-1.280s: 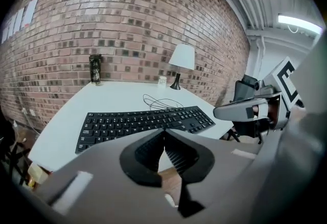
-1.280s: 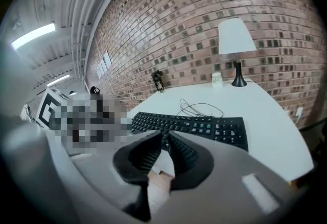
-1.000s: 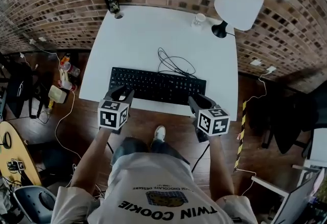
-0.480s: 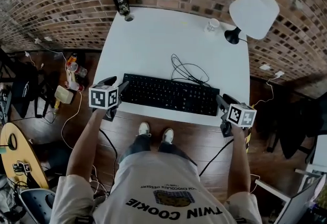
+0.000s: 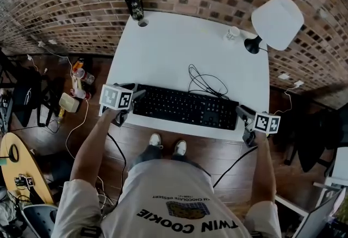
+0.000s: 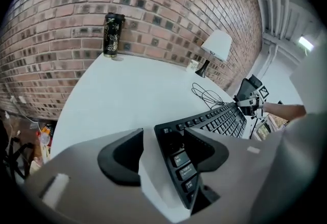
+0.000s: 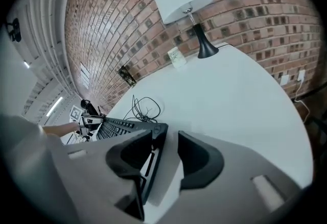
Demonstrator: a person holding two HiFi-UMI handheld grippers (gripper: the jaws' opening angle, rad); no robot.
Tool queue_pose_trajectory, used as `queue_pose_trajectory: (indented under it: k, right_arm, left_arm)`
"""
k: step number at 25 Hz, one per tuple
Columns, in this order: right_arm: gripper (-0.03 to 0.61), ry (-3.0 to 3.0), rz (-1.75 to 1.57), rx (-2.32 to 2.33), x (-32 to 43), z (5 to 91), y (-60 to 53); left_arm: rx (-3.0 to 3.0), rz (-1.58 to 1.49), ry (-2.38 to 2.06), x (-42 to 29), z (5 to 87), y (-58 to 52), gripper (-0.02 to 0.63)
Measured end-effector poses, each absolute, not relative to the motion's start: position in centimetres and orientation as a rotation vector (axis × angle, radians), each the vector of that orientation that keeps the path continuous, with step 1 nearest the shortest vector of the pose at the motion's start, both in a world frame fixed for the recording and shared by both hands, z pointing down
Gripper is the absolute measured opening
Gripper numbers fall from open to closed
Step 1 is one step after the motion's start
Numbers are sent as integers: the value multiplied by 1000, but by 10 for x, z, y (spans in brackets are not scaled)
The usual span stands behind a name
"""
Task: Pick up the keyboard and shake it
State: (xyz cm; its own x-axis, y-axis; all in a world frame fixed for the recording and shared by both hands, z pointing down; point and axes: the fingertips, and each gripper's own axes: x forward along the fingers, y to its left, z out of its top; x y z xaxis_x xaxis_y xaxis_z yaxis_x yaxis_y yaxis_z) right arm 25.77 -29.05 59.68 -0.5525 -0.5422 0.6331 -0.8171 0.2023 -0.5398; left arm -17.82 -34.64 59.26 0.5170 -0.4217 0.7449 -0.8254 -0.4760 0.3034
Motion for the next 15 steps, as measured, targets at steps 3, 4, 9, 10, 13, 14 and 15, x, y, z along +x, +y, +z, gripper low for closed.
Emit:
queue_pose_trajectory:
  k: [3,4,9,10,13,14,15]
  right_arm:
    - [149,-2204,1369,1197,249,597,-293]
    - [149,-2202,1393,1157,244,598,-293]
    - [149,-2164,1452,1004,227,605,-301]
    - [149,-2165,1450,1005,228,605,-299]
    - [146,-2182,1436,1050,232,601,-297]
    - [144,-2193,1423,1065,232,598,-297]
    - [144,-2204,1403,1076,233,595,-297]
  left_arm:
    - [2091,766,-950,-174,593,-343,225]
    - [2085,756,-931,-172,593,-342,191]
    - [2045,705,-916,-176,591,-344,175]
    - [2046,711,-922,-175,591,-344,172]
    - [2063,710,-949,-173,587,-343,164]
    - [2072,694,-955,-173,585,-343,160]
    - [2083,675,-961,-173,582,-343,156]
